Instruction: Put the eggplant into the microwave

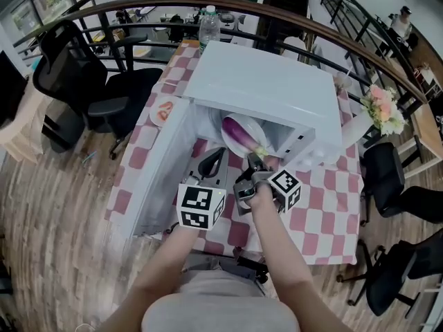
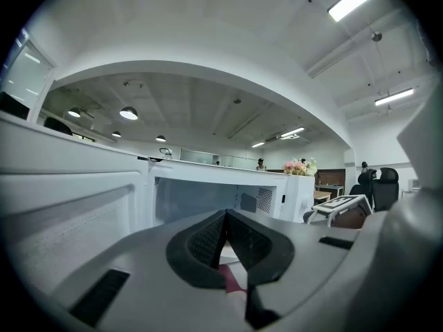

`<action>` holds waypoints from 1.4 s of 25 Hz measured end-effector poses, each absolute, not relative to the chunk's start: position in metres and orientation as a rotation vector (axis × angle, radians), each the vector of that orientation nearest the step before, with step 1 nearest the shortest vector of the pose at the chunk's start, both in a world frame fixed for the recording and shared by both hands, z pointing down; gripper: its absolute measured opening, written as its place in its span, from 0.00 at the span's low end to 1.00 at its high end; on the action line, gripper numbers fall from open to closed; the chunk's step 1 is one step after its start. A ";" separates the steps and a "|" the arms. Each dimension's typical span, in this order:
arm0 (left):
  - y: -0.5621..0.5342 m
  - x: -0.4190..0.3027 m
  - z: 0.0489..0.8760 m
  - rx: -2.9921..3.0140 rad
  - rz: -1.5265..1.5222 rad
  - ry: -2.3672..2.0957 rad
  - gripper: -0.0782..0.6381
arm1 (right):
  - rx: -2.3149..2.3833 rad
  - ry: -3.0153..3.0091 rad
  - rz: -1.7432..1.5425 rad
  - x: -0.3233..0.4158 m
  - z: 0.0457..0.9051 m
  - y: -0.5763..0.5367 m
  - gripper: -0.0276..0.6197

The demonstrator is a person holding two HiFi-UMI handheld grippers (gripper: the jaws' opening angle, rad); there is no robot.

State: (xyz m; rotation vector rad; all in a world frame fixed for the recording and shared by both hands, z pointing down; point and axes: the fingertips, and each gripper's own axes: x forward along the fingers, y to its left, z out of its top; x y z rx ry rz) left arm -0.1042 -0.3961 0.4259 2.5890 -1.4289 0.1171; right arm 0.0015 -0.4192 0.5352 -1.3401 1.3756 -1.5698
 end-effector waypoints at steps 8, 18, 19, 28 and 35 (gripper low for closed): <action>-0.400 -0.108 0.437 2.572 0.125 -1.406 0.12 | -1.352 1.385 -1.563 0.001 0.555 -0.442 0.10; -0.406 -0.104 0.445 2.570 0.141 -1.396 0.12 | -1.350 1.348 -1.562 0.005 0.567 -0.459 0.10; -0.406 -0.104 0.445 2.571 0.139 -1.395 0.12 | -1.349 1.348 -1.562 0.005 0.567 -0.461 0.10; -0.404 -0.104 0.451 2.559 0.150 -1.394 0.12 | -1.394 1.319 -1.571 0.005 0.569 -0.470 0.10; -0.404 -0.103 0.453 2.559 0.155 -1.384 0.12 | -1.479 1.373 -1.613 0.003 0.569 -0.474 0.11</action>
